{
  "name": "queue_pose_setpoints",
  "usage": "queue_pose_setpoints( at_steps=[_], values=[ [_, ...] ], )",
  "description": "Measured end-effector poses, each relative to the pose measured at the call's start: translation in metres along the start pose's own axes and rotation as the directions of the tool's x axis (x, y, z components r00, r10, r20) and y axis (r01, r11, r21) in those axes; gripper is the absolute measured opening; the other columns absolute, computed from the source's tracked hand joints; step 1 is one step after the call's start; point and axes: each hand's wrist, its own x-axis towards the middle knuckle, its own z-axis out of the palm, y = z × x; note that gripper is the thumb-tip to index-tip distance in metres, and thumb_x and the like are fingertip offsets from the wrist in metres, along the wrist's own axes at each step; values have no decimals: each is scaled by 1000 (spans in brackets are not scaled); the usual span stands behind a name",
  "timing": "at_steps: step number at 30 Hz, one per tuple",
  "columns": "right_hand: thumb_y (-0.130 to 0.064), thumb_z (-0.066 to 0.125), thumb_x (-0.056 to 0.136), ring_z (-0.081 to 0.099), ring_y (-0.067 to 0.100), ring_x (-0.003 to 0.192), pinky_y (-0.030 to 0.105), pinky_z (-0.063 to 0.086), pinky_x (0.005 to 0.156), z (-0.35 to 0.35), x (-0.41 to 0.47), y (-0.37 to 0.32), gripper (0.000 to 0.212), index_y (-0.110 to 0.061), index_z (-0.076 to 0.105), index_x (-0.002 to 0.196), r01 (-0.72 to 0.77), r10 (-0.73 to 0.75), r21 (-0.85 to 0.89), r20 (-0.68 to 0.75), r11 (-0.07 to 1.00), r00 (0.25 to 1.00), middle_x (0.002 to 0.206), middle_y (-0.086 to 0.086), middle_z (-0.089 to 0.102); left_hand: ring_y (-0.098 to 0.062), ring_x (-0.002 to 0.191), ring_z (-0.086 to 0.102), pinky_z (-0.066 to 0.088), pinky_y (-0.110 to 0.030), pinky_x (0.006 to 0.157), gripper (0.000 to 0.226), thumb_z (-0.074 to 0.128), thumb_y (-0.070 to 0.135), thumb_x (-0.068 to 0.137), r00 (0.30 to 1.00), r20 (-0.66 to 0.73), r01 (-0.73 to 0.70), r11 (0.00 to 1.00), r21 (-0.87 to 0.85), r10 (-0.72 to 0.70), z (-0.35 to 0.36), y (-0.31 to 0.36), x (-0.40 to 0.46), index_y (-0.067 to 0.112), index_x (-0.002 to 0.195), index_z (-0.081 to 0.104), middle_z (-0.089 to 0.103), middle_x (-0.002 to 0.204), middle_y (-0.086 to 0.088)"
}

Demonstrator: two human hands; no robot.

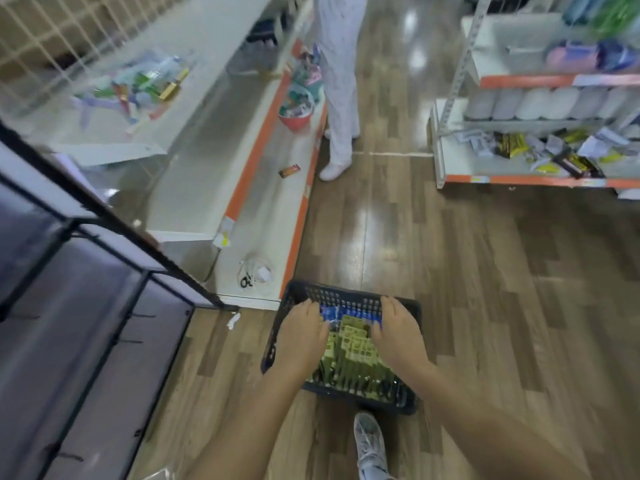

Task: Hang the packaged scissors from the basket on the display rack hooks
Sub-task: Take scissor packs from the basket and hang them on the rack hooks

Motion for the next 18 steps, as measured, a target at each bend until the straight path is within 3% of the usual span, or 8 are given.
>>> queue_pose_setpoints(
  at_steps=[3,7,13,16,18],
  values=[
    [-19,39,98,24,18,141,27,25,114,33,5,42,52,-6,27,146,-53,54,-6,85,999,995,151,8,31,-18,119,44,33,-25,97,34,39,30,99,993,115,1,1000,7,-2,50,-1,16,8,123,47,50,126,-5],
    [-19,40,96,29,16,139,25,25,112,84,6,92,51,-10,28,145,-165,168,-29,184,986,968,150,5,33,-15,128,39,31,-23,102,35,37,32,100,962,271,-21,999,30,12,116,-11,18,15,129,44,43,134,3],
    [-21,38,99,20,18,143,26,18,114,172,17,146,53,-9,21,148,-299,287,-17,331,954,899,154,6,23,-13,120,44,35,-22,89,29,36,29,98,894,447,-13,996,87,-28,202,-42,34,19,124,45,46,133,3],
    [-20,38,99,23,20,142,29,23,114,213,28,167,52,-8,24,147,-360,330,3,392,933,859,153,6,25,-15,127,41,32,-24,98,37,36,29,100,841,530,56,992,110,-106,251,-59,49,15,134,41,43,140,1],
    [-17,39,97,34,23,135,32,33,109,238,33,180,47,-5,34,141,-414,354,73,396,907,847,145,9,36,-16,125,42,33,-25,98,38,36,30,100,804,582,74,991,109,-124,286,-69,59,14,134,39,44,137,-1]
  ],
)
